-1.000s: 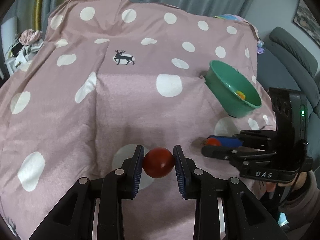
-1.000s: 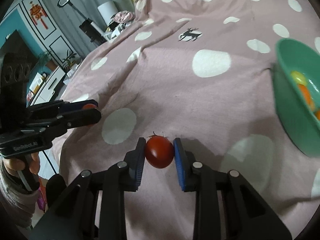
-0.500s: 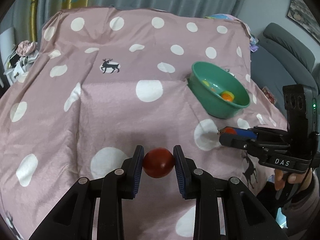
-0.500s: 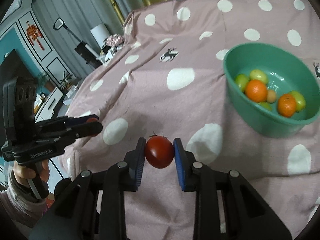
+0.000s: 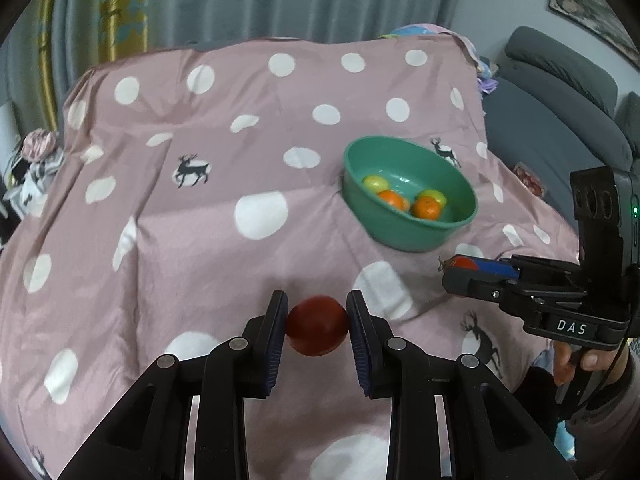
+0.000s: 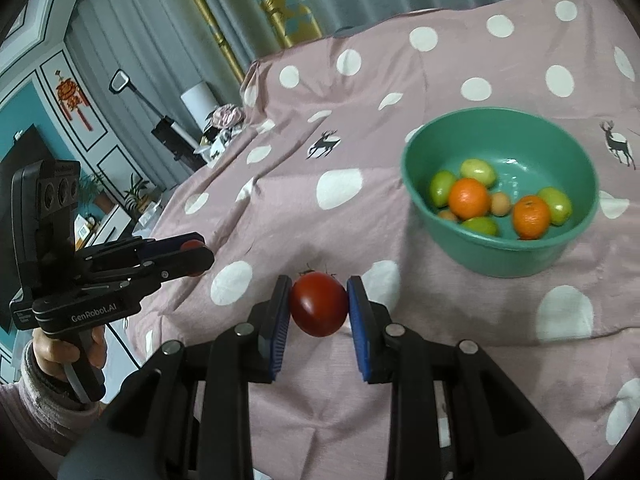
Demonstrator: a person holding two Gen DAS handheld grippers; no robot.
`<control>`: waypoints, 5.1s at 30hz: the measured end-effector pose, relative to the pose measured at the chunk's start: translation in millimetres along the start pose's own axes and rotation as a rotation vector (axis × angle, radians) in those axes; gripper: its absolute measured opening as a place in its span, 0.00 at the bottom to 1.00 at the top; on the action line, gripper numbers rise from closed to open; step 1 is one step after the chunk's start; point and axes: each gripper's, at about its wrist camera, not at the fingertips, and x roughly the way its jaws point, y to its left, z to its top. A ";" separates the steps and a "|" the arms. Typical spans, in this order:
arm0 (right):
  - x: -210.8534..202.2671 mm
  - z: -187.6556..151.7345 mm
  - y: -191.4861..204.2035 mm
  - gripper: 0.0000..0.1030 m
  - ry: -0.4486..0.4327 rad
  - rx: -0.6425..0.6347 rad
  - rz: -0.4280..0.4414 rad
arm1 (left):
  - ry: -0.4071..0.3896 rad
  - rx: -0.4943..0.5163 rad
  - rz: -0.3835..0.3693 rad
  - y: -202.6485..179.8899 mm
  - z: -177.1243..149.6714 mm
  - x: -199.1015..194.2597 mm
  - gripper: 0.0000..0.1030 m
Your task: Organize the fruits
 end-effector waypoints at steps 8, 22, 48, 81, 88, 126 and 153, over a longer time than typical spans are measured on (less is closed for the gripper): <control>-22.4 3.5 -26.9 0.28 -0.063 0.050 -0.041 | -0.023 0.064 -0.032 -31.6 27.6 14.9 0.30; -54.2 33.6 -73.7 0.28 -0.168 0.067 -0.154 | -0.054 0.138 -0.078 -78.4 89.8 59.4 0.30; 5.8 88.5 -138.8 0.28 -0.056 0.110 -0.207 | 0.136 0.260 -0.060 -120.5 105.3 171.7 0.30; 39.6 97.1 -155.1 0.29 0.009 0.108 -0.236 | 0.166 0.280 -0.057 -125.3 106.1 195.1 0.30; 36.5 96.9 -155.5 0.30 0.005 0.123 -0.240 | 0.166 0.283 -0.055 -126.2 105.4 193.0 0.30; -50.3 87.9 -128.7 1.00 -0.076 0.103 -0.412 | 0.062 0.159 0.097 -104.5 109.8 121.7 0.95; -64.4 61.2 -100.5 1.00 -0.015 0.045 -0.468 | 0.077 0.019 0.159 -91.6 105.3 89.8 0.97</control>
